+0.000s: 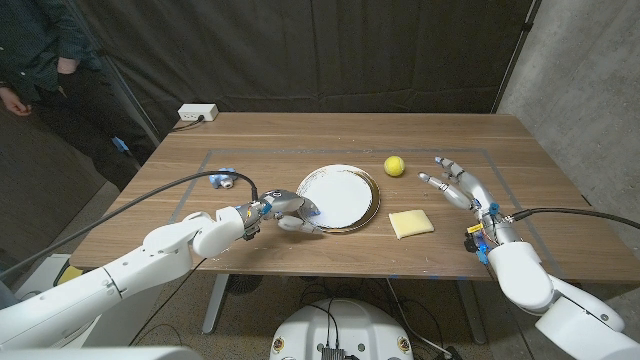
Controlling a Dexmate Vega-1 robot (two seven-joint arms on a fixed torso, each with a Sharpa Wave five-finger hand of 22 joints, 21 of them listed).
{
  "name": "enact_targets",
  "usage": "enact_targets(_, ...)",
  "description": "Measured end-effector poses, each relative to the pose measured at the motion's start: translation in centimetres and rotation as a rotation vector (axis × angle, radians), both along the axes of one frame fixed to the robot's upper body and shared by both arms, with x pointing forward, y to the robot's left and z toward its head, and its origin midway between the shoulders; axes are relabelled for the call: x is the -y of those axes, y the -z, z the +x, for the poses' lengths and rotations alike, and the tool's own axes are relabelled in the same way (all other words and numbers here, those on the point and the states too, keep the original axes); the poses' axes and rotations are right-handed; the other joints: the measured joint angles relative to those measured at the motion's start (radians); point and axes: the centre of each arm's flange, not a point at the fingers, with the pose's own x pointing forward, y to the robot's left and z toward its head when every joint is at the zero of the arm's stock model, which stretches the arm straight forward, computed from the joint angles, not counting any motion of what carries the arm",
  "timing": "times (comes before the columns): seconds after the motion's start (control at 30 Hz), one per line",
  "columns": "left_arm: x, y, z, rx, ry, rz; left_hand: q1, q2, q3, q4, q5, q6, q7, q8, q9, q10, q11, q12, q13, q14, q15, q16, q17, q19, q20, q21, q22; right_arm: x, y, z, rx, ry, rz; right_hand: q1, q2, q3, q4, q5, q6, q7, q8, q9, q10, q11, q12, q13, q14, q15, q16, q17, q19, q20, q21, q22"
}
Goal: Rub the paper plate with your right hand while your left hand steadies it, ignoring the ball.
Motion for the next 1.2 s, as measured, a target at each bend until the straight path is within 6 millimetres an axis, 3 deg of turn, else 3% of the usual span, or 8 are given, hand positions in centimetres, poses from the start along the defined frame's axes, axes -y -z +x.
enact_targets(0.27,0.1,0.0,-0.1,0.007,0.001,-0.011,-0.012,0.012,0.0,0.0,0.0,0.003,-0.003,0.0,0.0,0.0,0.0,0.0,0.002,0.0,0.0,0.0,0.001,0.0,0.0,0.0,0.0,-0.1,-0.4,-0.3,0.007,0.067,-0.118,0.007,-0.008,-0.004,0.004,0.0,-0.011,-0.011,-0.005,0.0,-0.012,-0.002,0.0,0.0,-0.001,-0.001,0.0,0.0,0.0,0.0,0.0,0.003)
enact_targets(0.4,0.2,0.0,-0.1,0.008,0.003,-0.011,-0.012,0.012,0.0,0.0,0.0,0.007,-0.007,0.0,0.0,0.0,0.0,-0.004,0.003,0.0,0.0,0.0,0.001,0.0,0.0,0.0,0.0,-0.2,-0.6,-0.4,0.007,0.09,-0.172,0.008,-0.028,-0.009,0.009,0.004,-0.018,-0.018,-0.005,0.0,-0.014,-0.003,-0.003,0.0,-0.001,-0.001,0.0,0.0,0.004,0.003,0.0,0.001)
enact_targets(0.67,0.4,0.1,0.0,0.009,0.009,-0.008,-0.009,0.014,-0.003,0.003,0.0,0.011,-0.003,0.0,0.0,0.011,0.0,-0.008,0.002,0.011,0.0,0.0,0.0,0.0,0.0,0.0,0.0,-0.9,-0.9,-0.5,0.0,0.105,-0.264,0.013,-0.052,-0.017,0.017,0.008,-0.034,-0.012,-0.011,0.004,-0.036,0.0,-0.007,0.0,-0.026,0.002,-0.007,0.0,0.033,0.0,0.008,0.0)
enact_targets(1.2,0.6,-0.3,0.1,0.011,0.012,0.002,0.009,0.015,-0.003,0.003,0.0,0.021,-0.003,-0.008,0.0,0.011,0.0,-0.008,0.002,0.011,0.0,-0.006,0.001,0.002,0.002,0.0,0.0,-2.7,-1.8,-0.1,-0.067,0.119,-0.448,0.021,-0.08,-0.027,0.026,0.022,-0.086,-0.018,-0.019,0.005,-0.071,0.012,-0.015,0.0,-0.048,0.002,-0.007,0.0,0.029,0.003,0.0,0.0)
